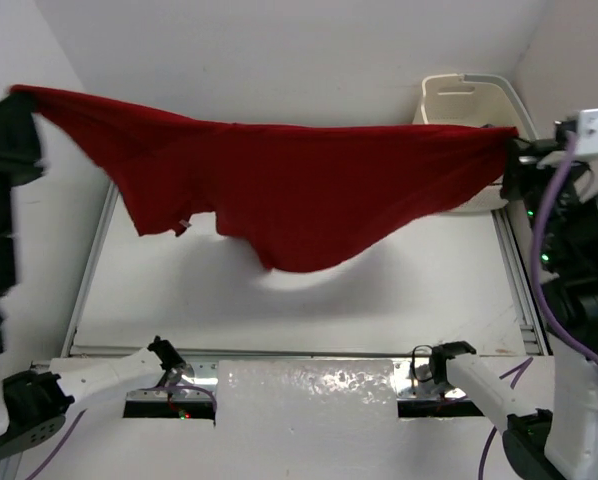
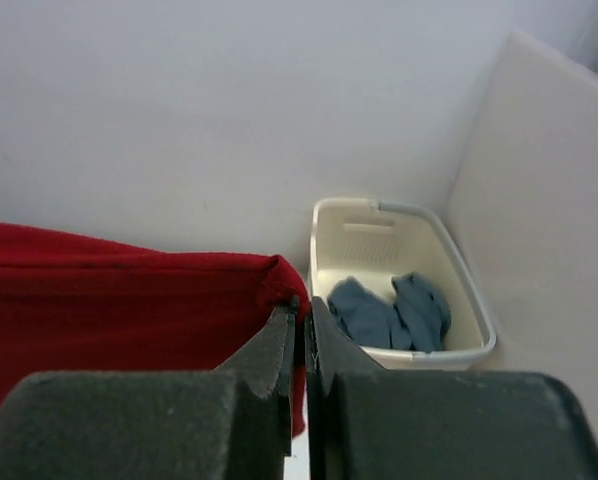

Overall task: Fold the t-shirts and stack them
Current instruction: Flatten out the tshirt

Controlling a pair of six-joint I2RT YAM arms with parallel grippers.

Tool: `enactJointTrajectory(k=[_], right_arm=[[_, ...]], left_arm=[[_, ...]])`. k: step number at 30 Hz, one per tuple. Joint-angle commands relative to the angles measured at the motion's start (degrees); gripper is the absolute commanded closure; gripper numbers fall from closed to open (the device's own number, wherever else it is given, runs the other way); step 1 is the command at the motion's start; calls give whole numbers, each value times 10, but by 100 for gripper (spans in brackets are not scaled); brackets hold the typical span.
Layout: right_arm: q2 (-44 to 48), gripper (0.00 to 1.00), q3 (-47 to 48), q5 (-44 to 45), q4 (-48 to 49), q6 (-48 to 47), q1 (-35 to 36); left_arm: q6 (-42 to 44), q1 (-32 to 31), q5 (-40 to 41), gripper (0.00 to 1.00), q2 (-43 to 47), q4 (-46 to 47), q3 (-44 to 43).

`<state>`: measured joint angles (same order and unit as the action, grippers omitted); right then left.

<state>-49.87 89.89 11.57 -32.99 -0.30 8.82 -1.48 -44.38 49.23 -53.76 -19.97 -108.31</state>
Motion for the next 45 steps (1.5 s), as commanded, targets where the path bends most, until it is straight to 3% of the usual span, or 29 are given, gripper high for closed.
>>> enactJointTrajectory(k=[1,5,8,14,16,20,22,24,26,27,28,29,32,34,35,36,37,39,40,41,42,45], right_arm=[[6,100,76,-23,-32,-18,0],[20,100,127,-35,-48,-16,0],[29,100,142,-56,-46,-7,0],[11,100,136,-48,-50,-5,0],[-2,100,103,-45,-40,-2,0],[-32,100,15,-40,18,16,0],[-44,100,-58,-39,61,29,-1],[-55,100,-112,-46,102,41,-1],[-77,100,-189,-45,166,45,0],[-91,100,-221,-37,181,49,0],[-108,100,-233,-36,199,54,-1],[-151,100,-247,-35,209,61,0],[-229,100,-290,-20,280,66,-1],[-322,100,-269,36,291,66,-2],[-355,100,-252,57,288,64,-2],[-423,97,-207,71,278,64,-2],[-455,66,-181,91,244,64,-3],[-537,28,-107,95,211,70,-4],[-555,14,-89,92,189,73,-4],[-565,12,-78,80,186,72,-4],[-568,3,-73,72,187,72,-3],[-542,1,-107,40,199,73,-2]], left_arm=[[20,5,-136,100,31,-2,-79],[20,5,-241,100,17,-37,-170],[20,5,-275,100,8,-53,-211],[40,5,-201,100,1,-14,-188],[62,5,-163,100,-7,28,-129],[129,-10,7,100,-60,136,-17],[182,-8,48,100,-71,184,60],[229,-4,75,100,-74,292,173],[221,49,54,100,-97,312,229],[153,78,21,100,-113,279,251],[108,161,-22,100,-128,254,263],[37,196,-91,100,-167,237,294],[-2,264,-187,100,-273,295,347],[9,277,-211,83,-345,320,341],[9,281,-220,73,-427,307,320],[8,286,-236,36,-471,287,254],[5,293,-262,18,-551,241,217],[-4,298,-277,0,-624,165,77],[-5,299,-287,0,-675,123,40],[-5,299,-296,0,-690,104,-18],[-10,299,-315,0,-697,93,-33],[-26,299,-324,0,-662,113,7]])
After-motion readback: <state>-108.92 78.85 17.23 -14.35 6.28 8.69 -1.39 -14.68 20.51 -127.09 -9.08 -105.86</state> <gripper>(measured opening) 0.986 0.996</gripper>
